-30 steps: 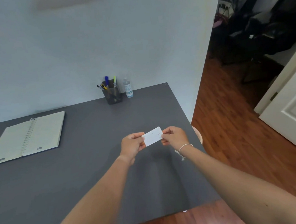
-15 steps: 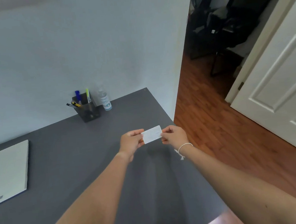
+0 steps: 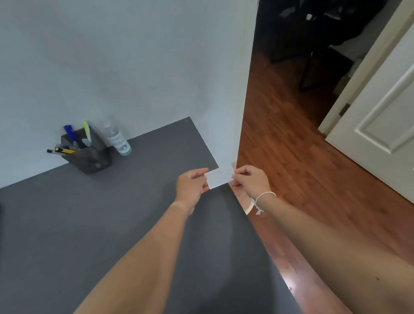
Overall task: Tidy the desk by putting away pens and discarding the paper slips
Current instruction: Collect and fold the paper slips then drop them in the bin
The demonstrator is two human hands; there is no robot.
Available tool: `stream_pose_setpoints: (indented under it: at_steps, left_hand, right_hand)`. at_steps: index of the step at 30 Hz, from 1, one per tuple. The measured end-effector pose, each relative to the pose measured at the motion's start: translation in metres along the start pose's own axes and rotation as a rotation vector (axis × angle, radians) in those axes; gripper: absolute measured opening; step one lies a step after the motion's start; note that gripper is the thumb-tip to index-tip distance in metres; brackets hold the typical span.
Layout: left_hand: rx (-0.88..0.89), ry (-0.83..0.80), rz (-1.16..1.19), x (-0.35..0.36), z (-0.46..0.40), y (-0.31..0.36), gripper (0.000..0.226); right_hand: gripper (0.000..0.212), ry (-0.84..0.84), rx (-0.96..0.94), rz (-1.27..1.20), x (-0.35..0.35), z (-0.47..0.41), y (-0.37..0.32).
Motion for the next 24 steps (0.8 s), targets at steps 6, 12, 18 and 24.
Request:
stream_pose_setpoints:
  at_steps: [6, 12, 18, 24]
  left_hand:
    - [0.138, 0.075, -0.117, 0.036, -0.031, 0.001, 0.026]
    - [0.356, 0.070, -0.688, 0.049, -0.054, -0.009, 0.034]
    - [0.464, -0.017, -1.088, 0.047, -0.066, -0.024, 0.046]
    - [0.477, -0.020, -1.198, 0.044, -0.073, -0.031, 0.054]
  right_hand:
    - [0.007, -0.075, 0.035, -0.124, -0.020, -0.053, 0.004]
    - [0.016, -0.066, 0.146, -0.232, -0.030, -0.095, 0.023]
    - [0.017, -0.084, 0.224, -0.205, -0.014, -0.126, 0.051]
    - [0.023, -0.099, 0.285, -0.124, 0.012, -0.151, 0.074]
Point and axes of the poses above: each hand's wrist, its own z-axis away from the middle knuckle, its own x-axis out of the palm, y = z × x, the point moved 3 cm from there along -z, towards the middle knuckle, and after that the axes turned 10 degrees about z, right-handed, at the moved point
